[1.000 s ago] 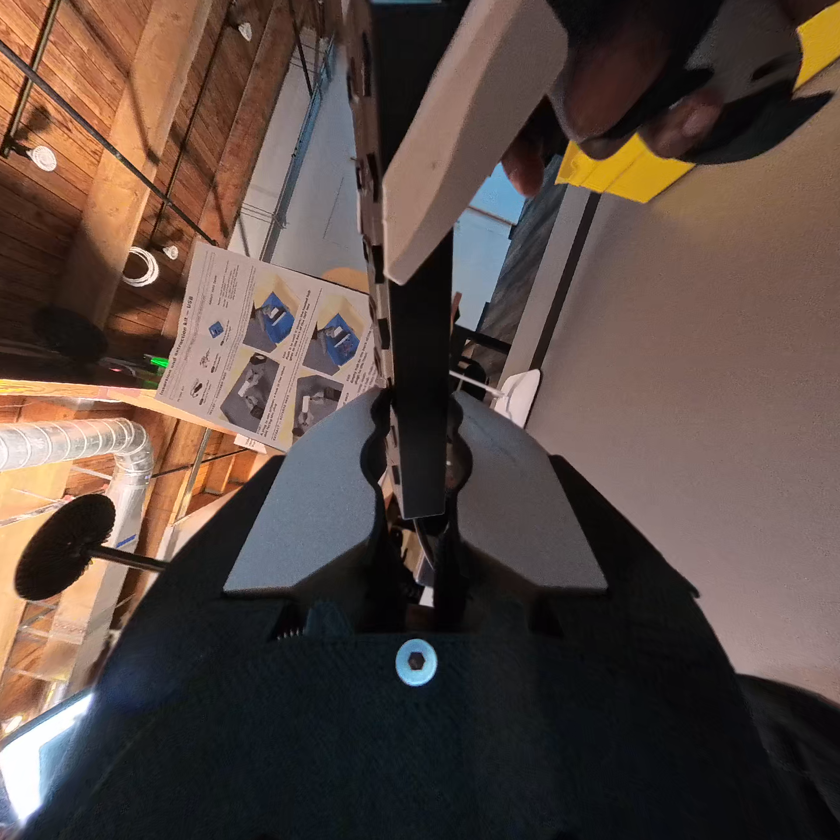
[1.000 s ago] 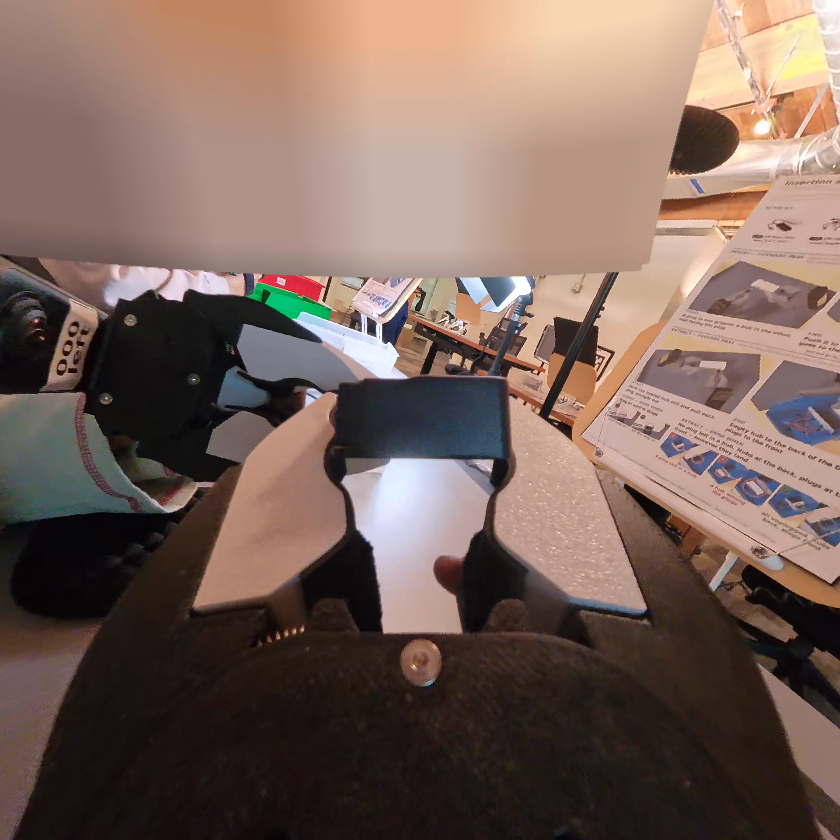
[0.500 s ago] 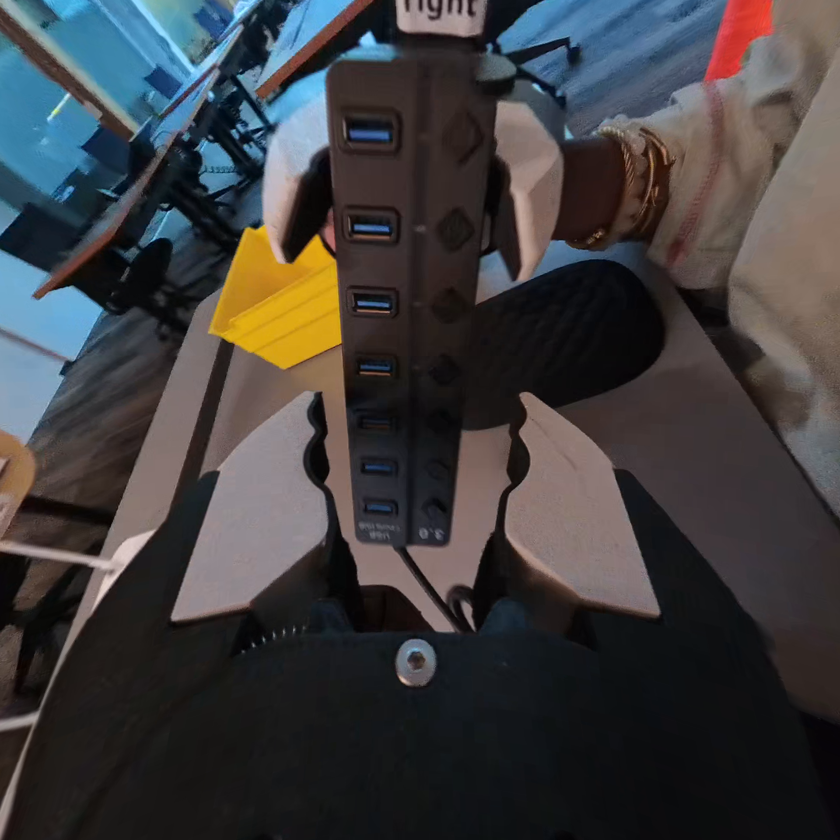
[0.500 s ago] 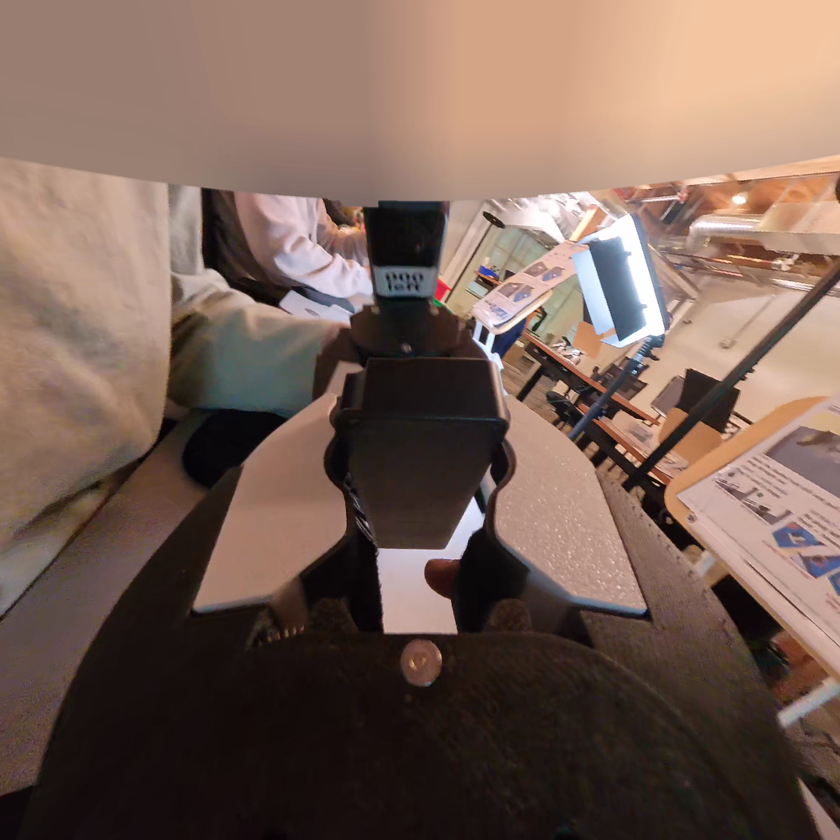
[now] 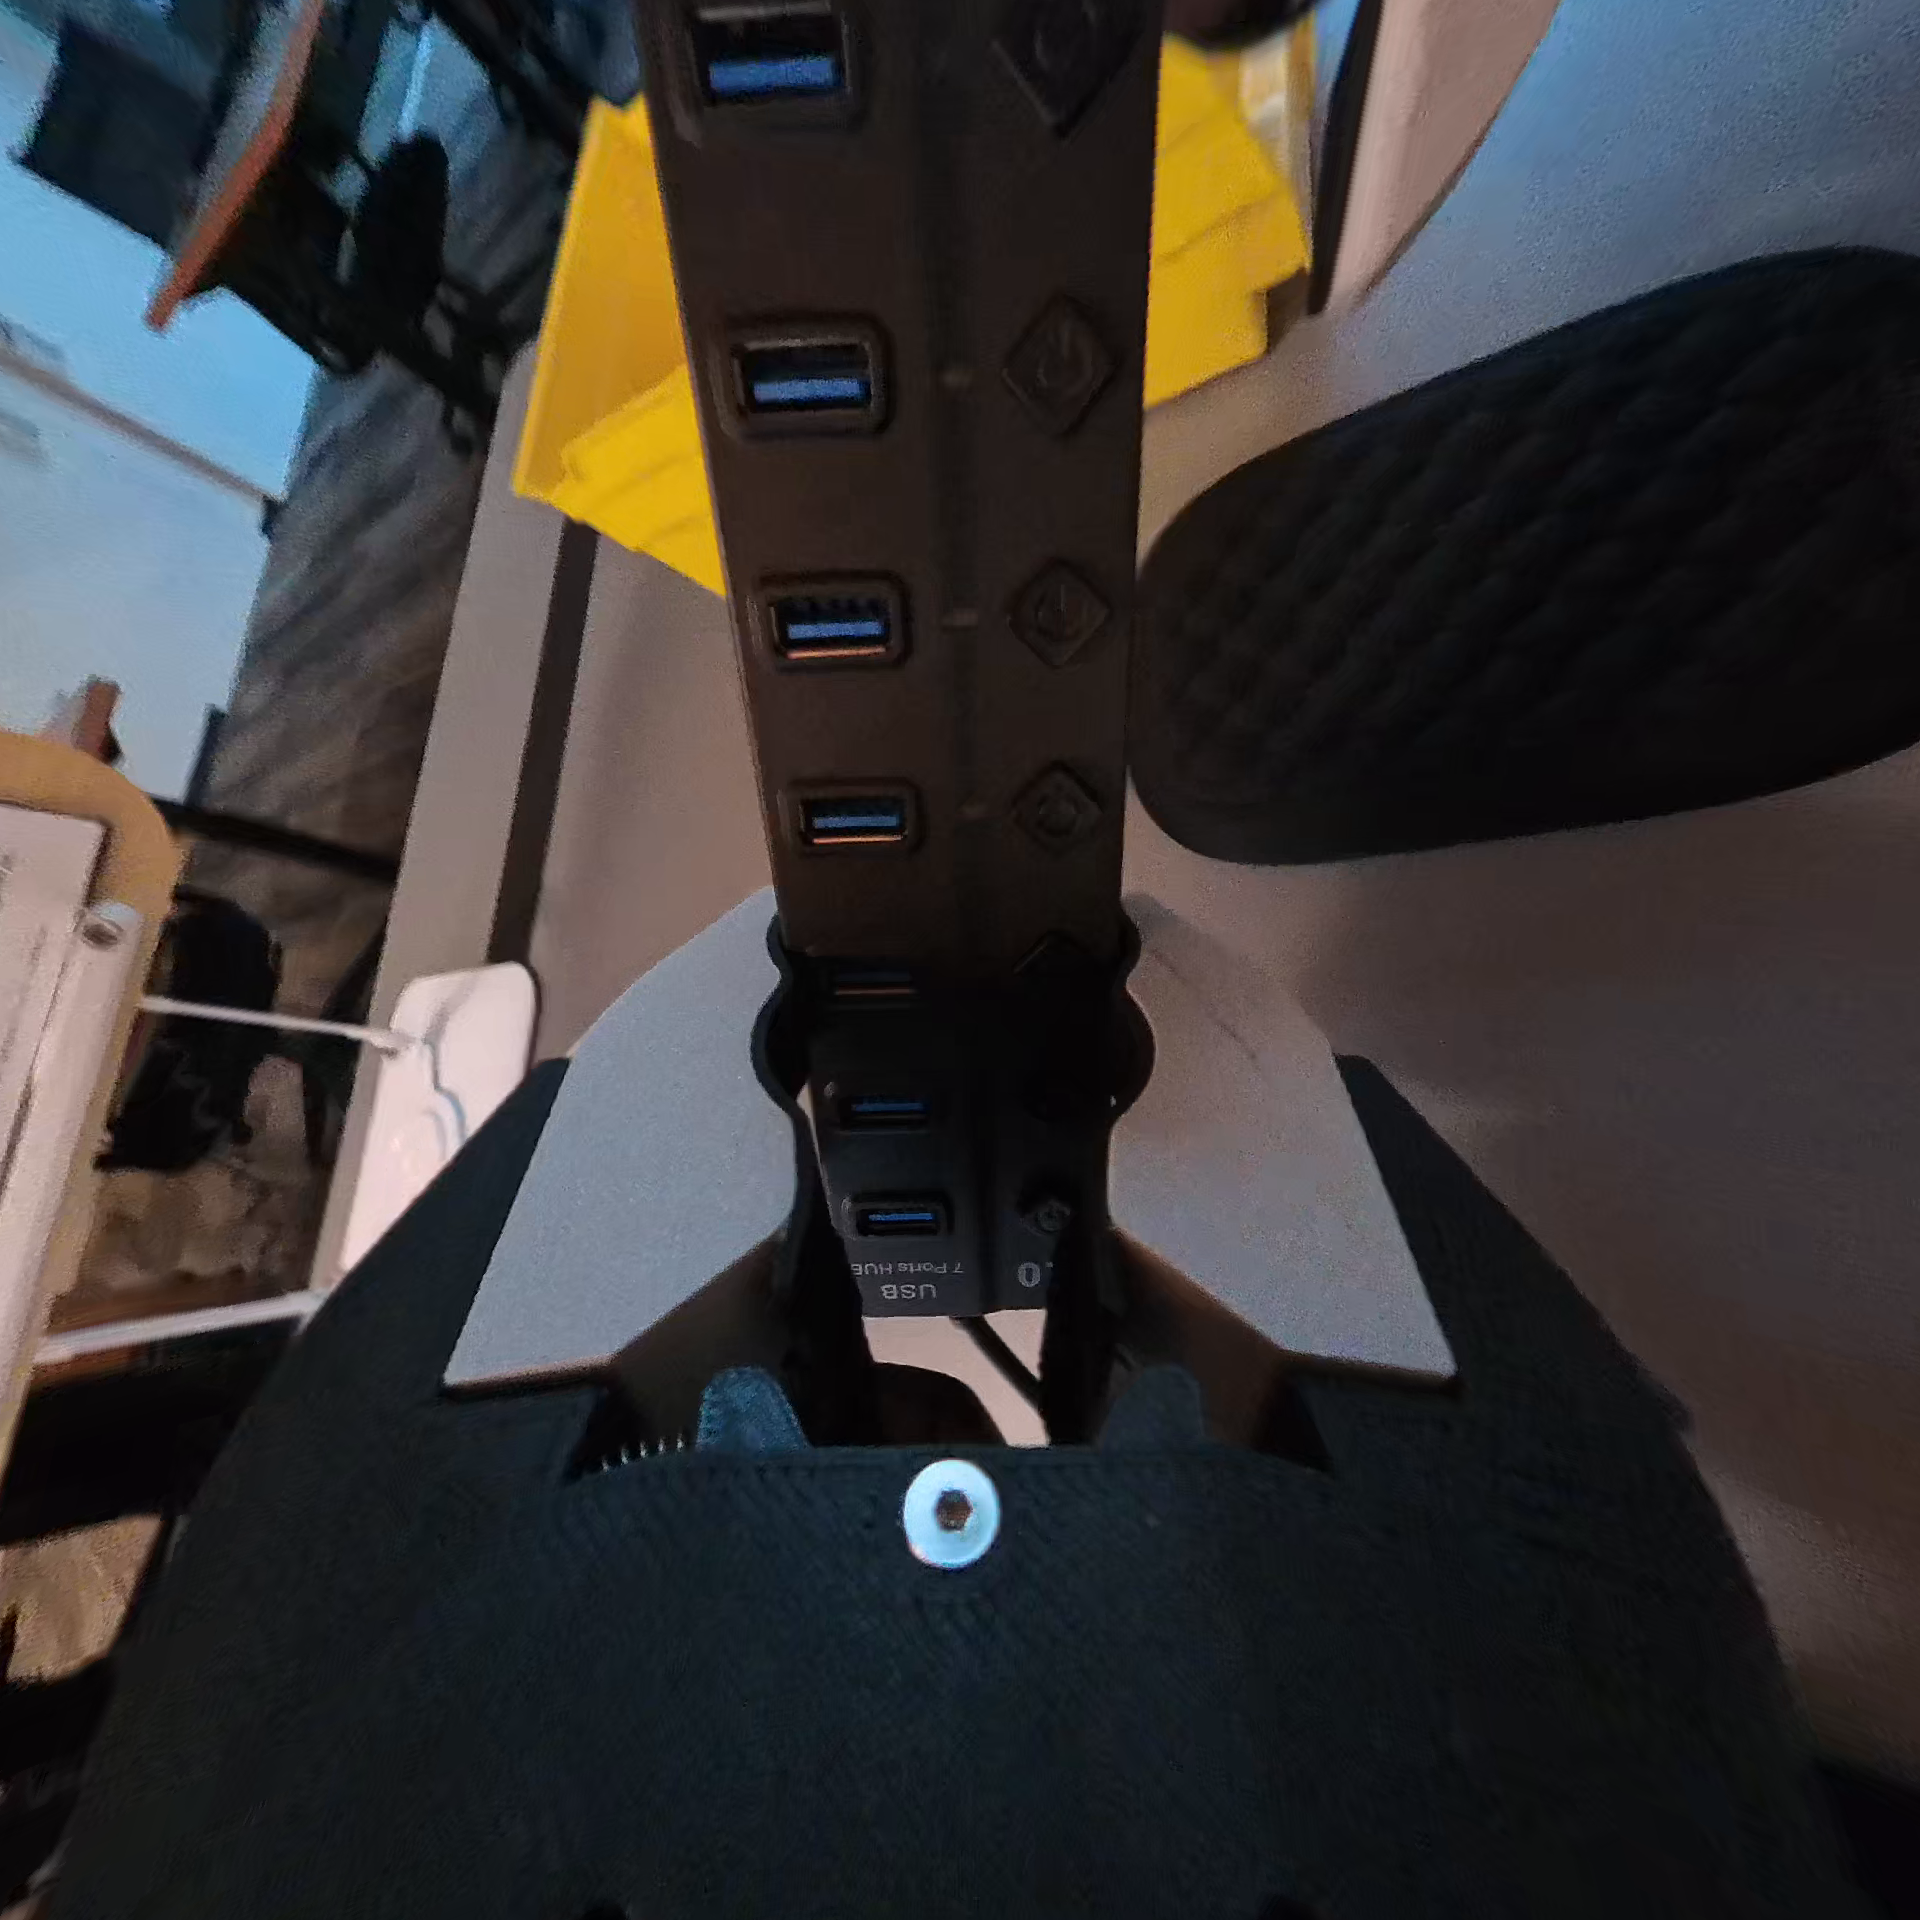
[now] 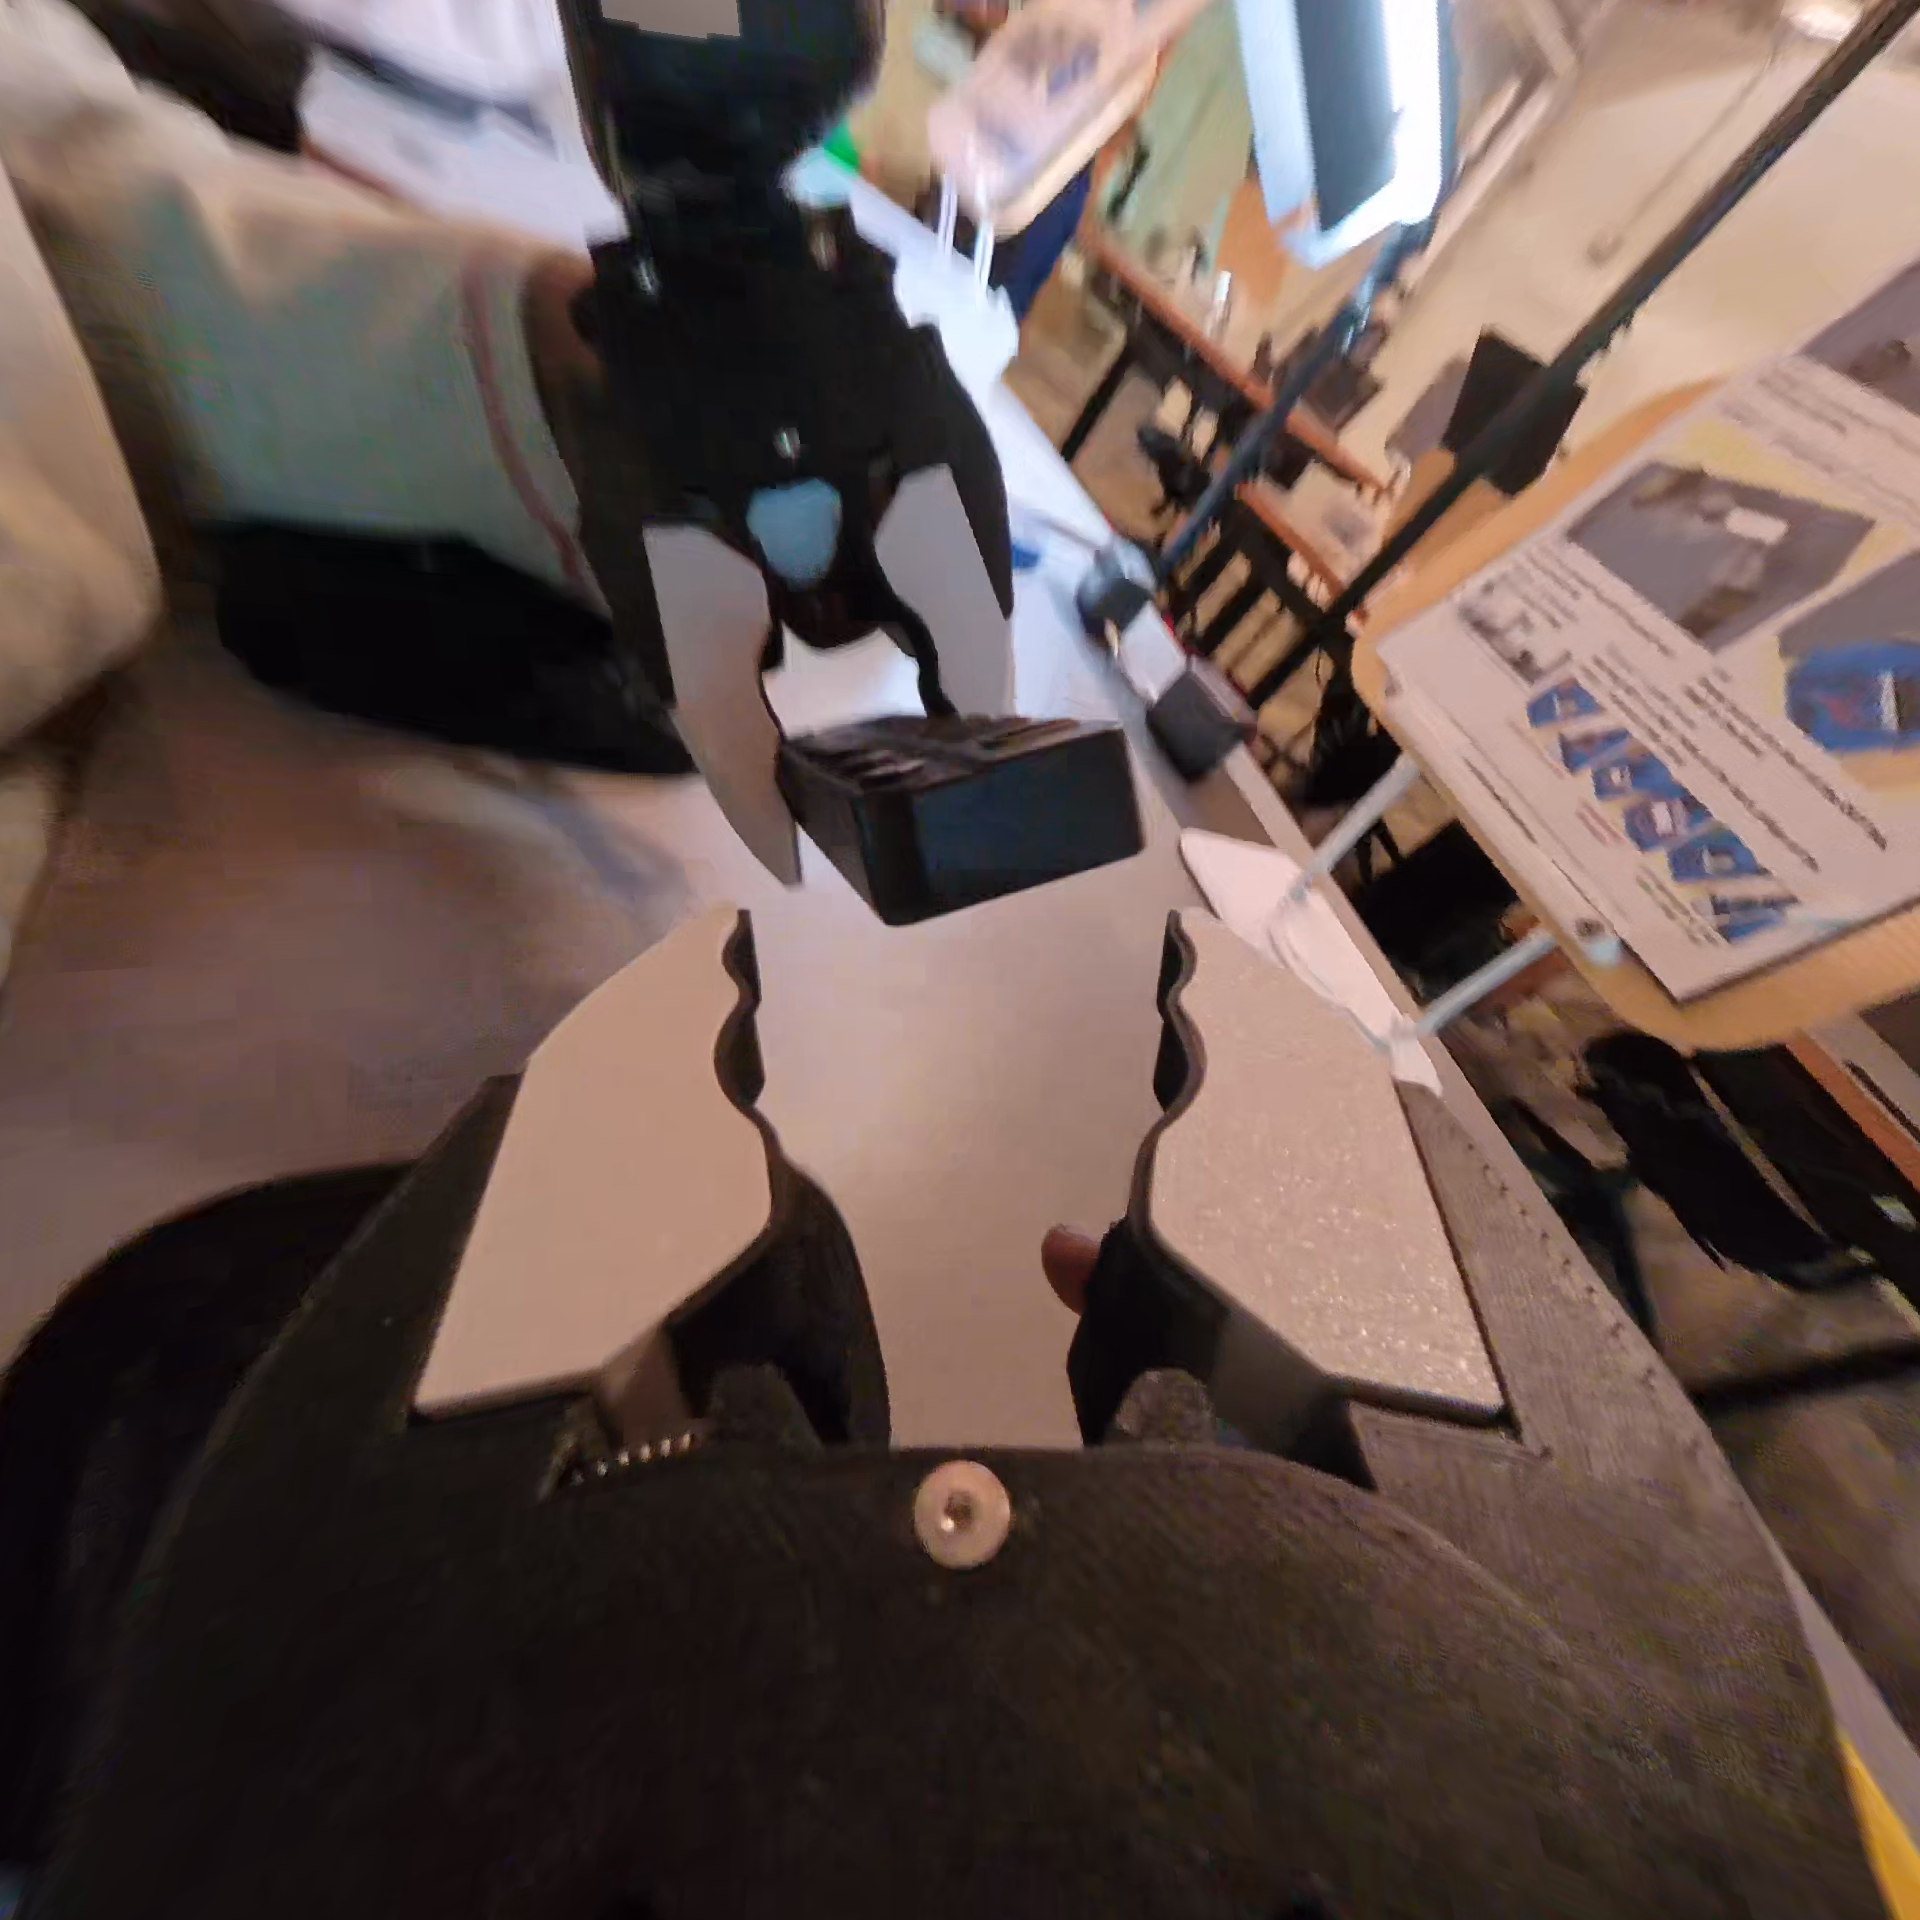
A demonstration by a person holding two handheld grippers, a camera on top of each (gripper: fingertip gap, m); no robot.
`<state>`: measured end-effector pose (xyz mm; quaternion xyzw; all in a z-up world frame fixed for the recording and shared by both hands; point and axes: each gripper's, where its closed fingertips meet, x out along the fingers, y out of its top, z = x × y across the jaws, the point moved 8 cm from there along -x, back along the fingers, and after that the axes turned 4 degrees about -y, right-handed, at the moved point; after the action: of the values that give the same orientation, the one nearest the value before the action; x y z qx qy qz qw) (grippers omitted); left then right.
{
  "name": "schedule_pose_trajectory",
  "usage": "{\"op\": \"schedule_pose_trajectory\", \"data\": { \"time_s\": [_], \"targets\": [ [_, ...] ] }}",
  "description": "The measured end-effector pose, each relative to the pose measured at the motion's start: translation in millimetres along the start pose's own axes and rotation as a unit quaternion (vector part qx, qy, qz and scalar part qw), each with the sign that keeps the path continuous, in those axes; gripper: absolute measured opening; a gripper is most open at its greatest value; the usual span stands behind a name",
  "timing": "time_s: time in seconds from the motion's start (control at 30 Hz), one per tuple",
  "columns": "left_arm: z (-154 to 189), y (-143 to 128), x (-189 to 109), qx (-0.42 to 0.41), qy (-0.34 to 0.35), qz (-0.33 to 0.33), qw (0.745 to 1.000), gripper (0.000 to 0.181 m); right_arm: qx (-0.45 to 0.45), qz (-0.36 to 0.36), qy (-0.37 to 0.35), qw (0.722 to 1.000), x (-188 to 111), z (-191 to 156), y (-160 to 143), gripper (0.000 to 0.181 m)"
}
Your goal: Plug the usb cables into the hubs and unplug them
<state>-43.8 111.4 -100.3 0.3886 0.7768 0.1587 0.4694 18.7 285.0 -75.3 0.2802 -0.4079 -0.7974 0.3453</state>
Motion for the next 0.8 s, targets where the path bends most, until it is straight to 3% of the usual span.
{"op": "schedule_pose_trajectory", "data": {
  "time_s": [0.1,0.3,0.43,0.5,0.6,0.67,0.73,0.8],
  "targets": [
    [17.8,-2.4,8.3,-0.016,-0.021,-0.041,0.999,0.054,-0.024,-0.073,0.016,0.997,-4.7,-3.5,-7.0,0.079],
    [39.4,-9.7,32.3,-0.052,-0.078,-0.074,0.993,0.054,-0.021,-0.132,0.076,0.988,5.6,-16.7,-26.6,0.075],
    [45.2,-11.5,42.6,-0.058,-0.108,-0.079,0.989,0.054,-0.013,-0.118,0.099,0.988,10.5,-23.8,-33.7,0.056],
    [47.7,-13.6,45.3,-0.063,-0.118,-0.074,0.988,0.054,-0.006,-0.124,0.11,0.986,10.5,-26.4,-37.2,0.056],
    [50.6,-15.5,46.7,-0.094,-0.128,-0.044,0.986,0.055,0.009,-0.131,0.12,0.984,8.7,-26.8,-42.4,0.056],
    [44.7,-16.8,37.7,-0.131,-0.111,-0.013,0.985,0.075,0.012,-0.132,0.132,0.982,7.9,-28.8,-45.8,0.056],
    [33.0,-21.6,16.9,-0.171,-0.069,0.032,0.982,0.089,0.017,-0.135,0.133,0.982,7.3,-30.1,-48.8,0.055],
    [18.2,-31.7,-15.2,-0.223,0.001,0.097,0.97,0.09,0.025,-0.138,0.133,0.981,6.2,-30.6,-49.9,0.055]
  ]
}}
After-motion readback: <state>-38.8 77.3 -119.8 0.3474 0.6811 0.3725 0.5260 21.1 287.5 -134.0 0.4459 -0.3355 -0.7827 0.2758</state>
